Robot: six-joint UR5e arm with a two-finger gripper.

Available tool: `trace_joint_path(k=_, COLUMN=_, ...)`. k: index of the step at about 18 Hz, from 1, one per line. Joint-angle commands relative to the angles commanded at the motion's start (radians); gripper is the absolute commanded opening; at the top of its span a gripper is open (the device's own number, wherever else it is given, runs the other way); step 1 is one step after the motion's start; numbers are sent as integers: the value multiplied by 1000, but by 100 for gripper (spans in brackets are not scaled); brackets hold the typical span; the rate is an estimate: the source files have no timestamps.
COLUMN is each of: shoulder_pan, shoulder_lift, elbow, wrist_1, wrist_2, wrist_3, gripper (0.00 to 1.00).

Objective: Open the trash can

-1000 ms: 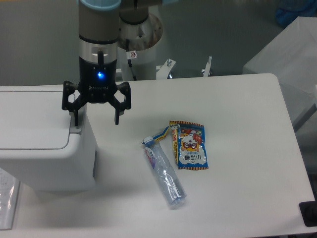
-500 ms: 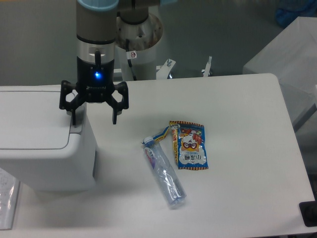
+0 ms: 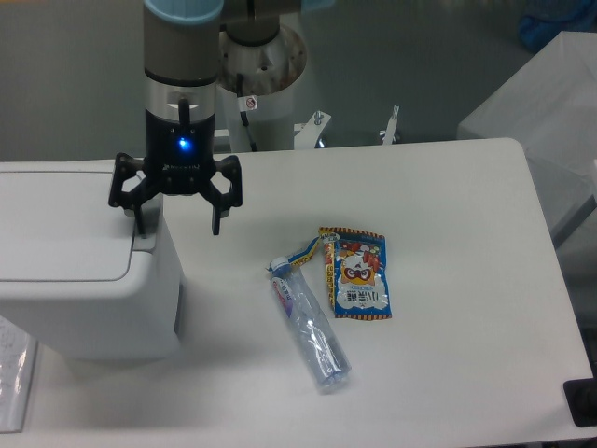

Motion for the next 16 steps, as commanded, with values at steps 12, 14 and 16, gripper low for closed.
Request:
trace_joint_path(k=12, shoulder_pan=17, shoulder_lift=9, elbow=17, wrist_1=-3, wrist_2=-5, wrist_3=3, gripper=100)
trace_joint_path(k=14, shoulder_pan=15, shoulder_lift=8, elbow=9, wrist_1=2, wrist_2=-3, wrist_3=5, gripper=100)
trace_joint_path(k=16, shoulder_pan=18, shoulder_lift=8, elbow=9, wrist_1=0, wrist_2=-3, wrist_3=5, gripper=100)
